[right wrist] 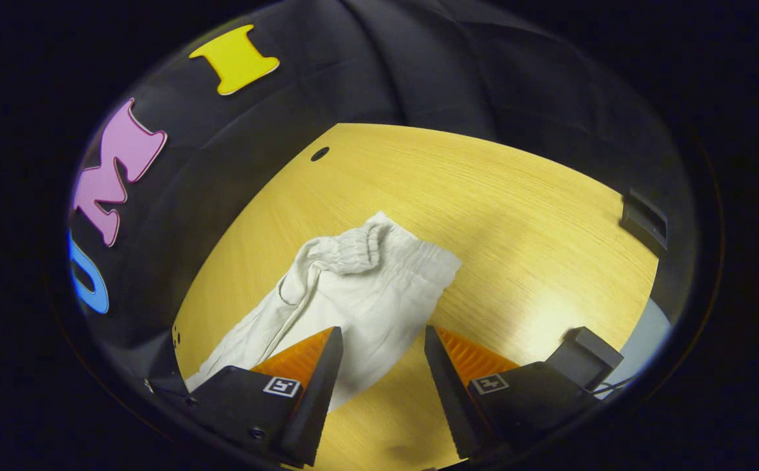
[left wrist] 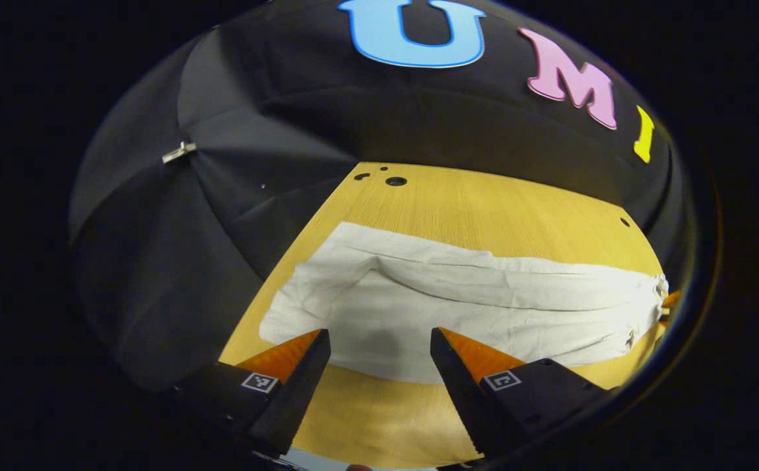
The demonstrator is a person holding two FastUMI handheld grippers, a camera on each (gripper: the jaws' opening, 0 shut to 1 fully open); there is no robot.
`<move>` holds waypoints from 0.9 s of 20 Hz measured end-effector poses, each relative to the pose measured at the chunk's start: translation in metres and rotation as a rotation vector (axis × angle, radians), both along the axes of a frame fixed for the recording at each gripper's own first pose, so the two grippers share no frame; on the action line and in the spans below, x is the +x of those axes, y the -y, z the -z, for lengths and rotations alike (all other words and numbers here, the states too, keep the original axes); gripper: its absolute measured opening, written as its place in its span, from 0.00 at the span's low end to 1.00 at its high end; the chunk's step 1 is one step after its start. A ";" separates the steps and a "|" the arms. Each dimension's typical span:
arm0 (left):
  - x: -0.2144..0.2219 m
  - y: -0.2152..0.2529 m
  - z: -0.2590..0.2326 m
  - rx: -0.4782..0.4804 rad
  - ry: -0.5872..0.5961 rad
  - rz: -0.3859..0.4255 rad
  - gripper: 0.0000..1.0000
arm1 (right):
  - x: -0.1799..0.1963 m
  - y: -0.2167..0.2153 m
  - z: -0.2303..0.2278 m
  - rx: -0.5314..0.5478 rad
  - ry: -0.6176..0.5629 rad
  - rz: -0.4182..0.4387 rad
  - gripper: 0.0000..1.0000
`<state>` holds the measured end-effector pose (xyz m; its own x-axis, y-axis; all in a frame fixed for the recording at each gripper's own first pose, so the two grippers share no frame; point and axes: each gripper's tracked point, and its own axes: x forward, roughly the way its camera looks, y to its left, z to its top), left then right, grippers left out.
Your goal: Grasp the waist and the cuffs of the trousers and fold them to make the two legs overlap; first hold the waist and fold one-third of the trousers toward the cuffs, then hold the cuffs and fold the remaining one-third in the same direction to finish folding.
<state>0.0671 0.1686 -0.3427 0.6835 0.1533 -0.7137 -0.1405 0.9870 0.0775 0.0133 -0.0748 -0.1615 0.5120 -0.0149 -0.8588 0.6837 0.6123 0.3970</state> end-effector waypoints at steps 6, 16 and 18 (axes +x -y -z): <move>-0.008 -0.002 0.013 -0.070 -0.027 -0.082 0.96 | 0.019 -0.003 0.013 0.004 -0.022 0.054 0.79; -0.029 0.016 0.058 -0.402 -0.096 -0.325 0.96 | 0.018 0.010 0.023 0.074 0.005 0.205 0.06; -0.023 0.014 0.059 -0.435 -0.077 -0.346 0.97 | 0.016 0.009 0.022 0.070 0.001 0.182 0.06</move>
<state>0.0441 0.1544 -0.4017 0.5887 0.0395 -0.8074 -0.4723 0.8274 -0.3039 0.0295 -0.0840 -0.1834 0.5074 -0.0470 -0.8604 0.7800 0.4496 0.4354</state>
